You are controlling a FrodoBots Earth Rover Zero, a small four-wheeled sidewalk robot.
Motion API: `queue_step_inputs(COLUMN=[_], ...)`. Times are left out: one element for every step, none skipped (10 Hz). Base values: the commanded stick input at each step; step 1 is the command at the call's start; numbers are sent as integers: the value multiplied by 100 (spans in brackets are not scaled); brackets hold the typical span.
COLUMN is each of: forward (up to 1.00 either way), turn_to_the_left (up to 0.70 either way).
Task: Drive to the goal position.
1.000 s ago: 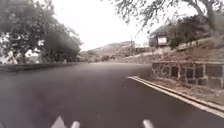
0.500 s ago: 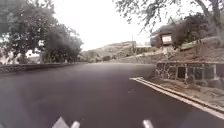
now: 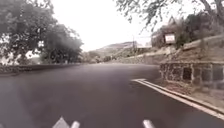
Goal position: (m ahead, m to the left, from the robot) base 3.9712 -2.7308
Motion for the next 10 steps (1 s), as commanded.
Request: queue_step_inputs(forward=[50, 50, 50, 50, 50, 50, 50, 50, 50, 50], turn_to_the_left=[0, 0, 0, 0, 0, 0, 0, 0, 0, 0])
